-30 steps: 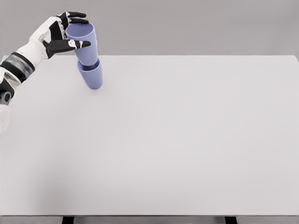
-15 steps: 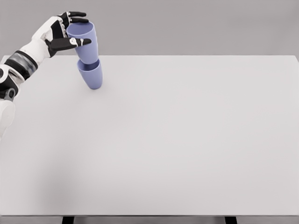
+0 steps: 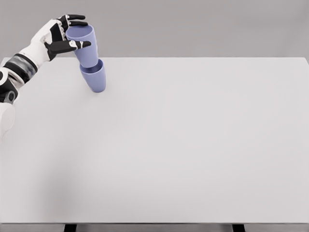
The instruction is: Place the right cup on the left cup with left arm
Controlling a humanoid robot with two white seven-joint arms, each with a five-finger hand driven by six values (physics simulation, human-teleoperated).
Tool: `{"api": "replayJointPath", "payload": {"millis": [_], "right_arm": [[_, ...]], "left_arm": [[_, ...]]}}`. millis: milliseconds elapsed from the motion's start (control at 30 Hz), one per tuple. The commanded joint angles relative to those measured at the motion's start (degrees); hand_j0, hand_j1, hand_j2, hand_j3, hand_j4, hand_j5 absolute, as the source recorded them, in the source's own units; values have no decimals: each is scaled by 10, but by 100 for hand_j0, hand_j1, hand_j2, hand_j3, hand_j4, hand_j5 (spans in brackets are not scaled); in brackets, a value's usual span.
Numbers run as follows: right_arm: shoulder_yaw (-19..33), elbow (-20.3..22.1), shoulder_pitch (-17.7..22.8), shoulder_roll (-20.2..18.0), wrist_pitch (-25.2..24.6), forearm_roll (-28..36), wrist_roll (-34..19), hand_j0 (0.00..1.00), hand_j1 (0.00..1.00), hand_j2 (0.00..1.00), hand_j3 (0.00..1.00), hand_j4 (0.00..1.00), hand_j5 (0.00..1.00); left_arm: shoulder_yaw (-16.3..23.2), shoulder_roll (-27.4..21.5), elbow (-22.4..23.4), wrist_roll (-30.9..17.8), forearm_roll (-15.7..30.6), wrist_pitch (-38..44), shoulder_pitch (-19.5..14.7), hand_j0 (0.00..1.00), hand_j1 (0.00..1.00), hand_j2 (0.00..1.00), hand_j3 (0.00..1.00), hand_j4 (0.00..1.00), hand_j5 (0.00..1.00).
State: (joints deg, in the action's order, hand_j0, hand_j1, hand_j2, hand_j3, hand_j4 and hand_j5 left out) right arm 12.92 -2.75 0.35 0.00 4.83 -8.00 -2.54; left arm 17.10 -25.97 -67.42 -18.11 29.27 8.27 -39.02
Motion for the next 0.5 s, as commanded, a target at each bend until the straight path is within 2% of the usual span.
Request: {"api": "replayJointPath", "payload": {"millis": [0, 467], "right_arm": [[0, 0, 0, 0, 0, 0, 0, 100, 100, 100, 100, 100, 100], [0, -1, 0, 0, 0, 0, 0, 100, 100, 100, 100, 100, 100]], "left_arm": [[0, 3, 5, 0, 2, 0, 0, 67, 67, 67, 67, 67, 67], [3, 13, 12, 0, 1, 0, 0, 67, 67, 67, 67, 67, 67]]}}
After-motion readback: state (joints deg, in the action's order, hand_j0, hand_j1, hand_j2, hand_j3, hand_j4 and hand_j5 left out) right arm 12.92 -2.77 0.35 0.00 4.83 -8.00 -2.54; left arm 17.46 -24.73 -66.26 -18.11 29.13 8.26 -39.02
